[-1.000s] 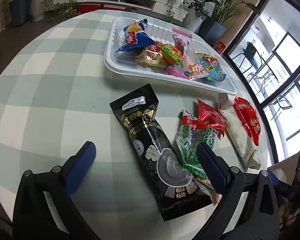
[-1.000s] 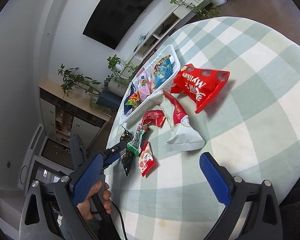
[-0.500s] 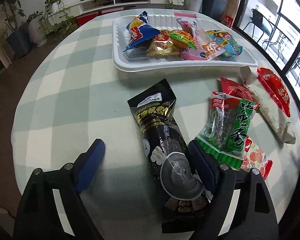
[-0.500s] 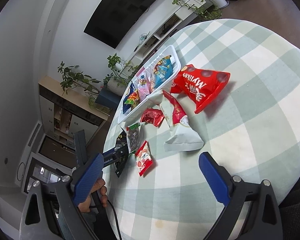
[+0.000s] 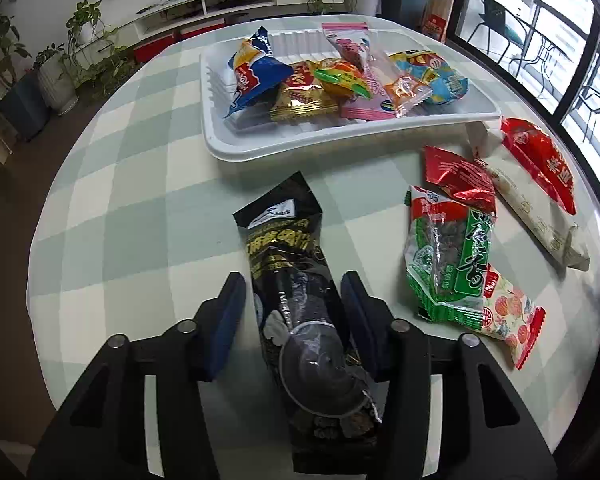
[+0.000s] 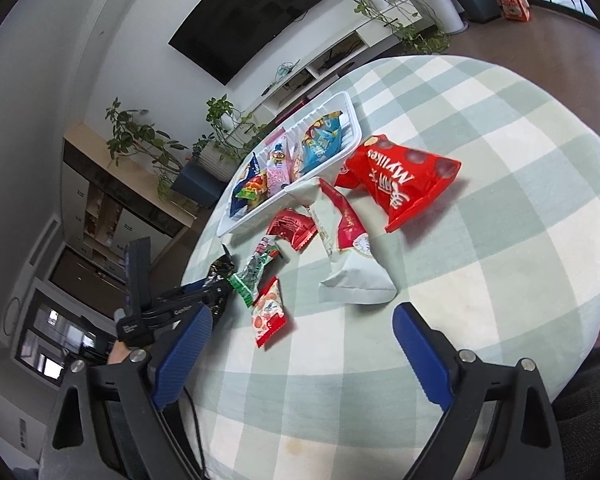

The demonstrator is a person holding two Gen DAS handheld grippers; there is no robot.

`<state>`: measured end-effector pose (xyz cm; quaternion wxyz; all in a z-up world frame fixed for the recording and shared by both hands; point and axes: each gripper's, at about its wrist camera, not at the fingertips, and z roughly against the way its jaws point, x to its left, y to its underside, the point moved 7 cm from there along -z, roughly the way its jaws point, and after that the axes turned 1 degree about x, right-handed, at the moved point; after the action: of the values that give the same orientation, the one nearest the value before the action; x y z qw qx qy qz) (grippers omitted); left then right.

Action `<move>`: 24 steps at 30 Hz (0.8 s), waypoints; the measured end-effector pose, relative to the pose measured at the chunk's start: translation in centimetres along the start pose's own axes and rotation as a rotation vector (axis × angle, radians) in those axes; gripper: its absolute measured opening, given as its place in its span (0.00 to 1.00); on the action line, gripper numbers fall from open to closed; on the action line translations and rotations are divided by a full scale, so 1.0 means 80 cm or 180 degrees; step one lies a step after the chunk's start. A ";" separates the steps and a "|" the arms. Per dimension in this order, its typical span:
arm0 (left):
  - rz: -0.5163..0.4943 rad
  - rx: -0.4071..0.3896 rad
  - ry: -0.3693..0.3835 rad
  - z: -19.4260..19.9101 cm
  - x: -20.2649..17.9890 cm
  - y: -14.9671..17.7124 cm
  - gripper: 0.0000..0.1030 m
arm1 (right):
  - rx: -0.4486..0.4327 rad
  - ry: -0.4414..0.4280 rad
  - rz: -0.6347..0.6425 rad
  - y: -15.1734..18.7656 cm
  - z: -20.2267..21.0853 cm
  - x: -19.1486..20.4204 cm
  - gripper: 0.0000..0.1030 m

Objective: Organize snacks
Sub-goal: 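Lower the left tool onto the black packet and grasp it, then grasp the long white-red packet with the right tool while the left tool holds the black packet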

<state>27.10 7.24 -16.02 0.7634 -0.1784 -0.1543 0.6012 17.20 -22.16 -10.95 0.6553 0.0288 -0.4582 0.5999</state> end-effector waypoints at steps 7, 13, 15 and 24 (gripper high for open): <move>-0.0205 0.0014 -0.0031 0.008 -0.011 0.011 0.32 | 0.0066 0.0237 0.0362 -0.011 -0.005 0.018 0.86; -0.0179 -0.0059 0.0102 0.027 -0.009 0.038 0.28 | 0.0255 0.0331 0.0497 -0.012 -0.026 0.023 0.79; -0.0075 -0.0103 0.0227 0.035 -0.008 0.045 0.27 | 0.0312 0.0368 0.0533 -0.014 -0.033 0.023 0.75; 0.0237 -0.0274 0.0660 0.060 -0.008 0.061 0.26 | 0.0459 0.0675 0.0767 -0.032 -0.066 0.020 0.70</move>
<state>20.59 8.08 -14.04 0.7441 -0.2778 -0.0935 0.6003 22.08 -18.57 -11.67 0.6195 -0.0428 -0.3424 0.7051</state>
